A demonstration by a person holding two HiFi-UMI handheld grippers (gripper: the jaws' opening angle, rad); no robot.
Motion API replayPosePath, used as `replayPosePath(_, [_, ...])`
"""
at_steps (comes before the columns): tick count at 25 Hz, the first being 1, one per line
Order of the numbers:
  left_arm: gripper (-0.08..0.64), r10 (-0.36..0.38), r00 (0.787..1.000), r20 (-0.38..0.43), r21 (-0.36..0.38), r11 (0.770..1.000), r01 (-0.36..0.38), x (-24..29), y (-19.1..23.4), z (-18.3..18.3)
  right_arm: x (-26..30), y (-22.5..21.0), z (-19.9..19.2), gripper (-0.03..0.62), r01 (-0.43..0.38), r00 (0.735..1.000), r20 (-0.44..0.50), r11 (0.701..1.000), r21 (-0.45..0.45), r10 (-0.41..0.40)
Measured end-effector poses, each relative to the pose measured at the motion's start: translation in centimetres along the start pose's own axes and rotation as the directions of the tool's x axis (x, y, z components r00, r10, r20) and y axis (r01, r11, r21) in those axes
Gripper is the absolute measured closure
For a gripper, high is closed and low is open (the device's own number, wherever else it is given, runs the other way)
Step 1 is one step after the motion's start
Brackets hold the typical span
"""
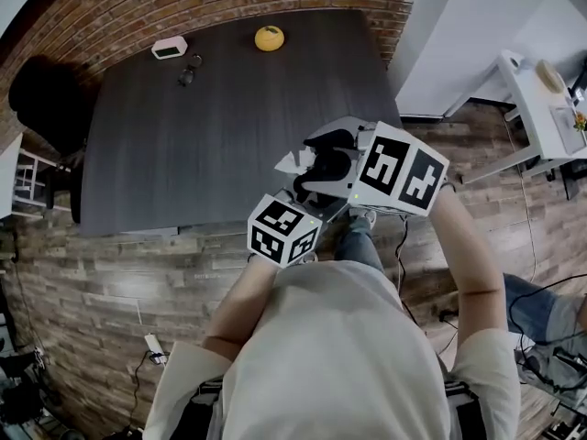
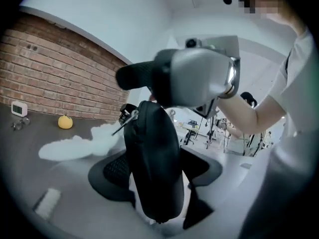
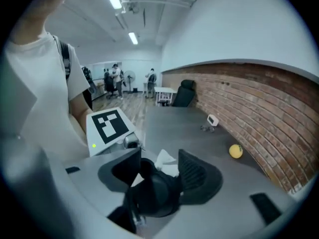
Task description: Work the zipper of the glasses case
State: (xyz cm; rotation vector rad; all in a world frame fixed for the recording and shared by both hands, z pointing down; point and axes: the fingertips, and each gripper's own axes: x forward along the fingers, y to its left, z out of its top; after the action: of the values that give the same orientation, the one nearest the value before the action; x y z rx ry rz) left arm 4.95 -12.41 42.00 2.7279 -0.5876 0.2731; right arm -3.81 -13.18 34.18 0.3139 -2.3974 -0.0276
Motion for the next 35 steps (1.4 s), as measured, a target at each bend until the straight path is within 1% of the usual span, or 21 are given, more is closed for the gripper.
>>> replayPosePath(2, [0.262, 0.001, 1.0, -0.025, 0.031, 1.0, -0.001, 0.3, -0.4, -0.5, 1.4, 0.6, -0.9, 0.353, -0.086, 0.99, -0.113, 0.995, -0.045, 0.081])
replayPosePath(4, [0.262, 0.001, 0.999, -0.048, 0.055, 0.998, 0.001, 0.5, -0.8, -0.9, 2.4, 1.0, -1.9, 0.366, -0.169, 0.967, -0.205, 0.983, -0.066, 0.152])
replayPosePath(7, [0.262, 0.012, 0.997, -0.077, 0.09, 0.996, -0.005, 0.6, -1.0, -1.3, 3.2, 1.3, -2.4, 0.39, -0.246, 0.935, -0.281, 0.967, -0.066, 0.218])
replayPosePath(9, [0.262, 0.024, 0.996, -0.092, 0.113, 0.993, -0.013, 0.6, -0.9, -1.4, 3.5, 1.5, -2.8, 0.395, -0.284, 0.909, -0.338, 0.956, -0.077, 0.243])
replayPosePath(11, [0.262, 0.032, 0.994, -0.106, 0.13, 0.991, -0.018, 0.7, -0.8, -1.6, 3.8, 1.9, -3.5, 0.401, -0.328, 0.876, -0.401, 0.941, -0.087, 0.268])
replayPosePath(12, [0.262, 0.034, 0.993, -0.114, 0.134, 0.991, -0.019, 0.7, -0.8, -1.7, 3.8, 2.1, -3.7, 0.419, -0.345, 0.863, -0.422, 0.934, -0.091, 0.278])
replayPosePath(13, [0.262, 0.036, 0.992, -0.121, 0.135, 0.991, -0.019, 0.7, -0.7, -1.8, 3.9, 2.2, -3.7, 0.446, -0.354, 0.856, -0.434, 0.93, -0.098, 0.28])
replayPosePath(14, [0.264, 0.037, 0.991, -0.127, 0.134, 0.991, -0.019, 0.6, -0.7, -1.9, 4.0, 2.3, -3.8, 0.487, -0.358, 0.852, -0.443, 0.927, -0.108, 0.278])
replayPosePath(17, [0.264, 0.035, 0.99, -0.138, 0.119, 0.993, -0.018, 0.7, -0.6, -2.2, 4.3, 2.5, -4.0, 0.52, -0.371, 0.847, -0.458, 0.917, -0.148, 0.269])
replayPosePath(19, [0.264, 0.035, 0.988, -0.148, 0.106, 0.994, -0.019, 0.7, -0.3, -2.4, 4.3, 2.6, -3.7, 0.527, -0.371, 0.856, -0.447, 0.911, -0.18, 0.26])
replayPosePath(23, [0.267, 0.05, 0.984, -0.173, 0.079, 0.996, -0.037, 0.7, 0.4, -3.3, 3.6, 2.4, -1.4, 0.535, -0.33, 0.902, -0.36, 0.919, -0.217, 0.24])
replayPosePath(27, [0.273, 0.062, 0.988, -0.143, 0.015, 0.998, -0.06, 0.1, 1.5, -3.1, 2.0, 1.3, 0.0, 0.552, -0.249, 0.936, -0.312, 0.931, -0.266, 0.162])
replayPosePath(29, [0.276, 0.076, 0.99, -0.121, -0.005, 0.997, -0.077, -0.3, 2.2, -2.8, 1.2, 0.4, 0.2, 0.578, -0.197, 0.956, -0.267, 0.944, -0.264, 0.125])
replayPosePath(31, [0.281, 0.087, 0.992, -0.093, -0.013, 0.996, -0.089, -0.7, 2.6, -2.3, 0.5, -0.6, 0.4, 0.58, -0.147, 0.971, -0.219, 0.958, -0.245, 0.093])
replayPosePath(35, [0.293, 0.093, 0.995, -0.04, -0.024, 0.995, -0.094, -1.4, 3.1, -1.2, -0.4, -2.2, 0.6, 0.581, -0.056, 0.99, -0.142, 0.974, -0.22, 0.025])
